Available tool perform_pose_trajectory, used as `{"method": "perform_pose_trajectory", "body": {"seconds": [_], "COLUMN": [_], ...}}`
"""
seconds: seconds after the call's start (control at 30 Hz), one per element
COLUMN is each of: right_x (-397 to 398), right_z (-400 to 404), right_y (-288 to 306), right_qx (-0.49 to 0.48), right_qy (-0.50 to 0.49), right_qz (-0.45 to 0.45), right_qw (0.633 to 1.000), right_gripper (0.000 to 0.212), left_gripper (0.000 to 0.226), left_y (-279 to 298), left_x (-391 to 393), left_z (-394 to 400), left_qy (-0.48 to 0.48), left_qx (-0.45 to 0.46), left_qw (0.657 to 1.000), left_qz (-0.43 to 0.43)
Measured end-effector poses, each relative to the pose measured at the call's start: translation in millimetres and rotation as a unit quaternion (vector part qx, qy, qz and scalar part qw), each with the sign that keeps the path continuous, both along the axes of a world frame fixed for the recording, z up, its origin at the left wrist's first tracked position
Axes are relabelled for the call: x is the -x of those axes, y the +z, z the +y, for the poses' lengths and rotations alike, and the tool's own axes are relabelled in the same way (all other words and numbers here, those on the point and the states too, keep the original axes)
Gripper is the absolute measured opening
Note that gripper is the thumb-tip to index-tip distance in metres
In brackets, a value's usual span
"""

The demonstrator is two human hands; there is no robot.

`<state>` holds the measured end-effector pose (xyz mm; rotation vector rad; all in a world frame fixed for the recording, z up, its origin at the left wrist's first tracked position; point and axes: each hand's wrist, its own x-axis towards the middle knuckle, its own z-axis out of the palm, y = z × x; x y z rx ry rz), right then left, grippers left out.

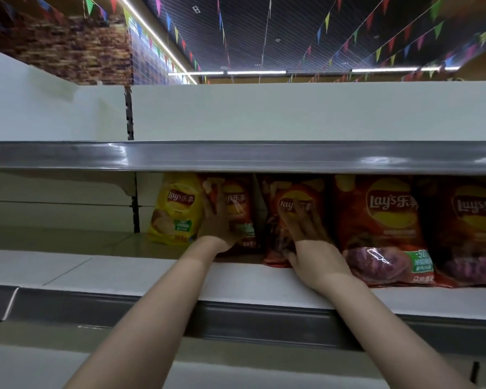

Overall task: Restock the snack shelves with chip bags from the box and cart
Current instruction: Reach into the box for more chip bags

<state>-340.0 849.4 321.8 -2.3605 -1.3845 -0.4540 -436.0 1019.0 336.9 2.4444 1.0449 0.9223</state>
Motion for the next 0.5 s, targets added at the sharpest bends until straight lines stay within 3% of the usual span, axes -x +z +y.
{"method": "perform_pose_trajectory", "body": {"seconds": [0.17,0.4,0.47,0.5], "right_x": [-16.8,-15.6,-7.9,-1.7], "right_z": [5.5,0.5,-5.9,-9.8], "right_y": [-8.1,-7.1,-0.5,3.1], "right_qx": [0.044,0.024,0.028,0.015], "right_qy": [0.019,0.053,0.022,0.007], "right_qz": [0.023,-0.002,0.028,0.050], "right_qw": [0.999,0.998,0.999,0.999], "right_gripper": [0.052,0.071,0.059,0.046], "left_gripper": [0.108,0.112,0.100,0.081], "left_y": [-6.0,-3.6,2.2,7.0], "left_x": [-12.0,-16.3,-11.7,-7.5], "left_z": [17.9,-6.2,-32.4,-49.7], "left_qy": [-0.062,0.057,0.062,0.037], "left_qx": [-0.020,-0.002,-0.004,0.000], "left_qw": [0.998,0.997,0.998,0.999], "left_qz": [0.026,0.053,0.031,0.014]}}
